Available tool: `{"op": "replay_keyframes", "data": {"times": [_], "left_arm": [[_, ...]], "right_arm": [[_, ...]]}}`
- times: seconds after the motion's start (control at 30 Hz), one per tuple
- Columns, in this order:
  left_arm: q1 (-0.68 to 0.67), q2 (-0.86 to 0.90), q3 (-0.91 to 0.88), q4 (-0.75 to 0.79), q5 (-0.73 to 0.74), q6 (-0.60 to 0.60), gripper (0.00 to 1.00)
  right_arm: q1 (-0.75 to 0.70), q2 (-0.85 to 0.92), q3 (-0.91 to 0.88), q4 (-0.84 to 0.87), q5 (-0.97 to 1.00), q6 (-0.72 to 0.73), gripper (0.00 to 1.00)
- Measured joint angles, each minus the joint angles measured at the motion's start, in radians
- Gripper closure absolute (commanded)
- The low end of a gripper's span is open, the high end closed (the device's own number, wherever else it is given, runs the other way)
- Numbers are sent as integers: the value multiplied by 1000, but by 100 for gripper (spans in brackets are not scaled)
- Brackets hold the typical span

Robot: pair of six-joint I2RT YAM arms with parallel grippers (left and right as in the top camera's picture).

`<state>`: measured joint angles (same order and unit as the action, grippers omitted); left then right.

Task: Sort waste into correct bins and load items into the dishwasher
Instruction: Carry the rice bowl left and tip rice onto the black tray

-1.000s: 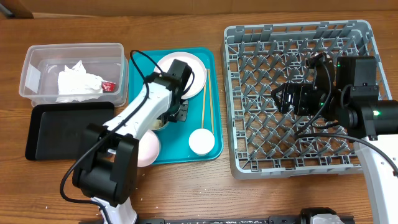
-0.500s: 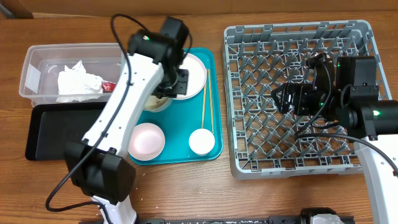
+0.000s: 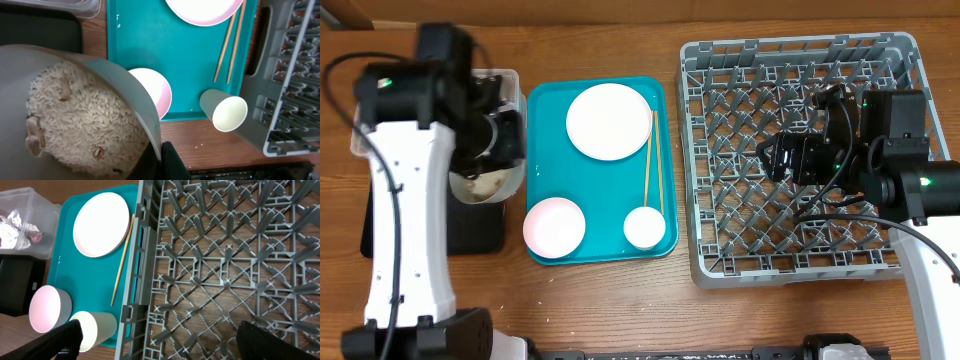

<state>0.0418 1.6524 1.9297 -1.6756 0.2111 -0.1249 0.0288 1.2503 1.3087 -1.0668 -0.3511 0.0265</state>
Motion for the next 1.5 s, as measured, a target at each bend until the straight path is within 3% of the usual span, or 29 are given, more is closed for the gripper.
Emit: {"op": "replay_keyframes", "data": {"times": [0.2, 0.53, 0.73, 1.1, 1.5], "left_arm": [[153, -10, -162, 55, 161, 126, 96], [470, -9, -546, 278, 520, 319, 96], [622, -9, -764, 413, 700, 367, 96], [772, -9, -811, 537, 908, 364, 96], [855, -9, -812, 707, 1111, 195, 96]], "right_arm": [[0, 0, 0, 0, 0, 0, 0], [0, 0, 0, -5, 0, 0, 0], [0, 0, 0, -13, 0, -1, 0], [0, 0, 0, -31, 0, 0, 0], [0, 0, 0, -41, 0, 0, 0]]}}
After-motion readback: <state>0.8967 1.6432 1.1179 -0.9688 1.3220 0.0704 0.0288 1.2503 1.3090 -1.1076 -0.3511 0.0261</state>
